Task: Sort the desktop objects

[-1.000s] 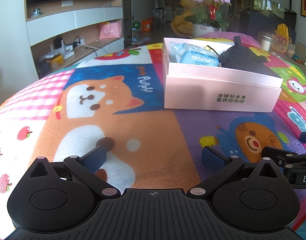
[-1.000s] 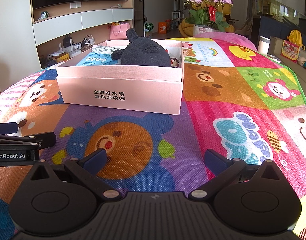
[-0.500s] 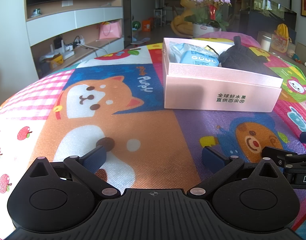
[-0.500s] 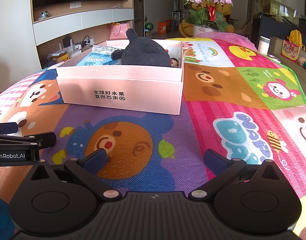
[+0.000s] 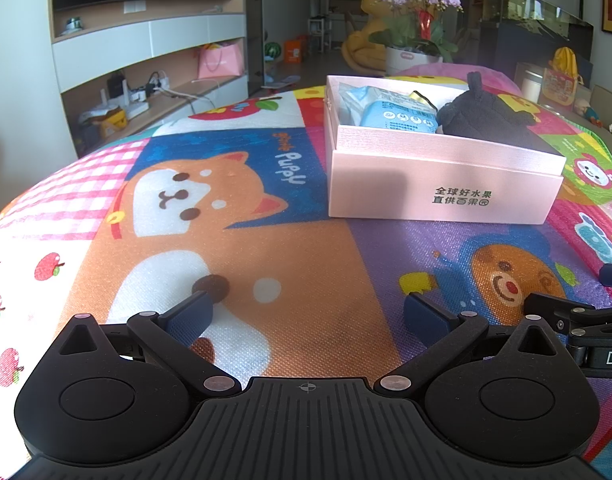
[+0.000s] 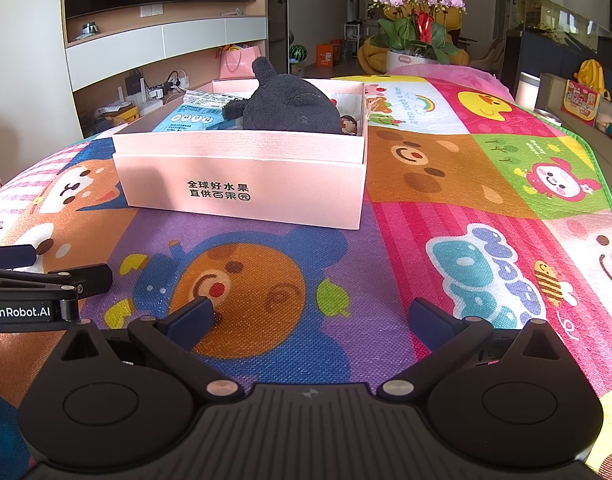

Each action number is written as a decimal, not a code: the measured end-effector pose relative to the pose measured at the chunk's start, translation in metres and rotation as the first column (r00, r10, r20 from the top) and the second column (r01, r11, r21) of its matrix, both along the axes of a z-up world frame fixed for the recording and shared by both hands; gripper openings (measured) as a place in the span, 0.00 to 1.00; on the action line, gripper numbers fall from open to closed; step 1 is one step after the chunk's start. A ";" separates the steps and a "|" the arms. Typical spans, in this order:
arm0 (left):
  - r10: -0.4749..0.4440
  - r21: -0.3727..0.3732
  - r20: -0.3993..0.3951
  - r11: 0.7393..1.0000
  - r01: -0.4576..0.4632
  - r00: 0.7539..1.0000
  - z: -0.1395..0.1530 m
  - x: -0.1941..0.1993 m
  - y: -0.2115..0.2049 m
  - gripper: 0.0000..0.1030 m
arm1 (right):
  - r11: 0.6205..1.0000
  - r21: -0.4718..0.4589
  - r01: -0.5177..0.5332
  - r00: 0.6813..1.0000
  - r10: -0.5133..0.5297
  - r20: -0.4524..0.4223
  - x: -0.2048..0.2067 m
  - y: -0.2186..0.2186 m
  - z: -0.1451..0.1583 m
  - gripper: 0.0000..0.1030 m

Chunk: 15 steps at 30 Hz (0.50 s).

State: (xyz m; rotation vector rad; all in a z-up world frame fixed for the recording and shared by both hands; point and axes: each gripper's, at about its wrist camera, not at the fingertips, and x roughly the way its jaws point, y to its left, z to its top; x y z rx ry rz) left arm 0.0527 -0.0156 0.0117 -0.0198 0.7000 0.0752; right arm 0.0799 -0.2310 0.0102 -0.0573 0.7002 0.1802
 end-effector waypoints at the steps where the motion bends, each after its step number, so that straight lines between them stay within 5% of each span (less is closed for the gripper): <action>1: 0.000 -0.001 0.000 1.000 0.000 1.000 0.000 0.000 0.000 1.00 | 1.000 0.000 0.000 1.000 0.000 0.000 0.000 0.000 0.000 1.00; 15: -0.012 -0.006 -0.007 1.000 0.011 1.000 0.001 0.002 0.001 1.00 | 1.000 0.000 0.000 1.000 0.000 0.000 0.000 0.000 0.000 1.00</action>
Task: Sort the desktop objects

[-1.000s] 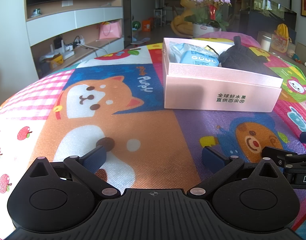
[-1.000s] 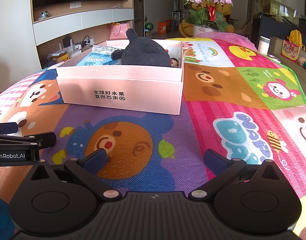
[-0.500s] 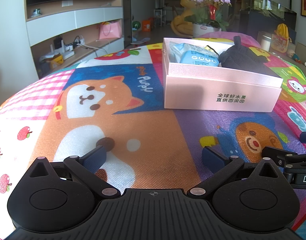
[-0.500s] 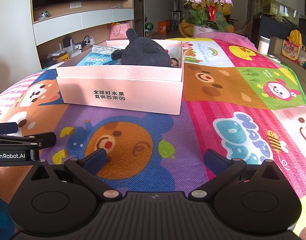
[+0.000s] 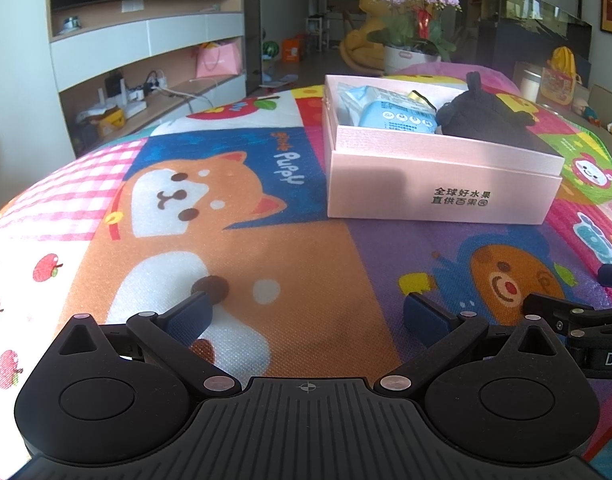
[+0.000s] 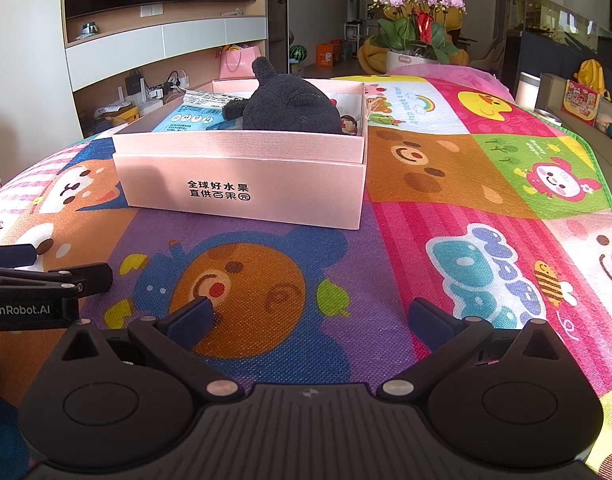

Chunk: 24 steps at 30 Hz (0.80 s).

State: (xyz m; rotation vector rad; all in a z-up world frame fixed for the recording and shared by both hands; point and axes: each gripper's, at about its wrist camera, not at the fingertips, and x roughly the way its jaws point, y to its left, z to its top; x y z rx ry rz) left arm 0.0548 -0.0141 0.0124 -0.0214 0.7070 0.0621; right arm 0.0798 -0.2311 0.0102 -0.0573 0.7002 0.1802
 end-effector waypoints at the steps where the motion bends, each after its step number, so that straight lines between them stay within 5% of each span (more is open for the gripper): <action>1: 0.000 -0.001 -0.002 1.000 0.000 1.000 0.000 0.000 0.000 1.00 | 1.000 0.000 0.000 1.000 0.000 0.000 0.000 0.000 0.000 1.00; 24: 0.027 -0.006 -0.011 1.000 -0.027 1.000 0.001 -0.003 -0.002 1.00 | 1.000 0.000 0.000 1.000 0.000 0.000 0.000 0.000 0.000 1.00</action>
